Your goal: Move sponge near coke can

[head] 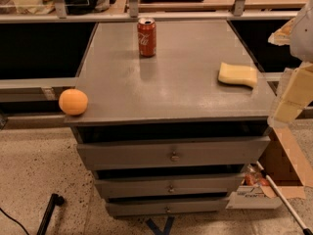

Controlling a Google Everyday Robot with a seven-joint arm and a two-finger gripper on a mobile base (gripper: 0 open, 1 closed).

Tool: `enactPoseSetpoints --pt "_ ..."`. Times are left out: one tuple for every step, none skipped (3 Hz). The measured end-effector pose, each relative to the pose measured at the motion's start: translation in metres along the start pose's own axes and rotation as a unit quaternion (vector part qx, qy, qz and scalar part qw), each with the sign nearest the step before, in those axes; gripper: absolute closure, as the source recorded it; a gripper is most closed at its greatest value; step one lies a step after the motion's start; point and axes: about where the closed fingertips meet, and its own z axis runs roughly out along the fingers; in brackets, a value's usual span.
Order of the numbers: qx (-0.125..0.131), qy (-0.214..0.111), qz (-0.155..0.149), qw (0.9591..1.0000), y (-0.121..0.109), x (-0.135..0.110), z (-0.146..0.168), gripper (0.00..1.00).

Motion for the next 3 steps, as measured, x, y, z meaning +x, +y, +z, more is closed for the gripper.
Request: enactPoseSetpoints --pt "0.000 0.000 0.000 1.0000 0.000 0.000 0.000 0.00" --pt "0.016 -0.007 0.000 0.9998 -0.010 0.001 -0.005 0.00" --pt "0.047 0.000 0.004 0.9989 -0.040 0.006 -0.008 0.00"
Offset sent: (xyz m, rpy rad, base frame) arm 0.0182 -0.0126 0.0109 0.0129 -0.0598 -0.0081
